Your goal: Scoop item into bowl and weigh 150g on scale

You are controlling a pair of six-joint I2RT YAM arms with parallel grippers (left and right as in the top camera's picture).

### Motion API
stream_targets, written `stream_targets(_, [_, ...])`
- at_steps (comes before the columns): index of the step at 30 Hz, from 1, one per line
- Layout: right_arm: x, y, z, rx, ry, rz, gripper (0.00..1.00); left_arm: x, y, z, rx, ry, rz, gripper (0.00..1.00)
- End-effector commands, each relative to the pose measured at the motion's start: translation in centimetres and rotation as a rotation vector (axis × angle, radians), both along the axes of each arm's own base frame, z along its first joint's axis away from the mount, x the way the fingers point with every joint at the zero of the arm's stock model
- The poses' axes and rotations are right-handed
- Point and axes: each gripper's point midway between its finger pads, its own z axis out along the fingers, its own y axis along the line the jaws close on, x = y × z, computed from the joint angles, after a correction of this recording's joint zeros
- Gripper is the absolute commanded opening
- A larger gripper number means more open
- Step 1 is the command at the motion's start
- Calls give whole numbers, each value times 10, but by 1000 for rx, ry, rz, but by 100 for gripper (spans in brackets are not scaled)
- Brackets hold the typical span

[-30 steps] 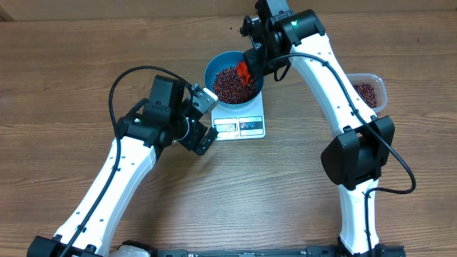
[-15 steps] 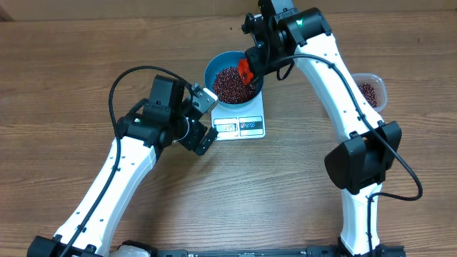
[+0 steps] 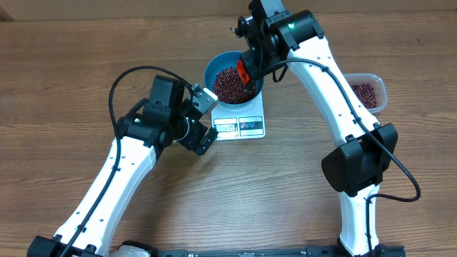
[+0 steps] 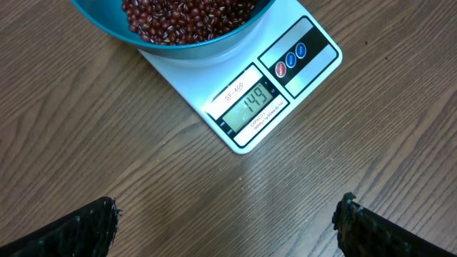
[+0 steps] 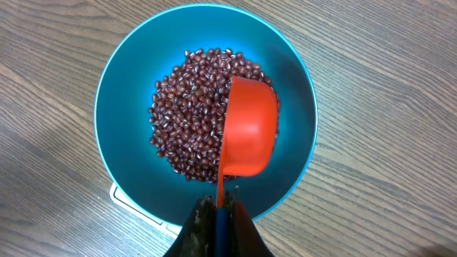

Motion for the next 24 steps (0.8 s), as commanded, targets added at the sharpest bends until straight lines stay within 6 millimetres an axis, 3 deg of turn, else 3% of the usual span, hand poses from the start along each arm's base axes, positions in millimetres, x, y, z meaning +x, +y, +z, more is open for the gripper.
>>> stream_targets(1, [2,0,35,30,-82,1,4,0,1,6,-14,-15,11,100])
stream_targets(24, [1,4,37,58,-79,19,4,-1,1,6,-13,-14,11,100])
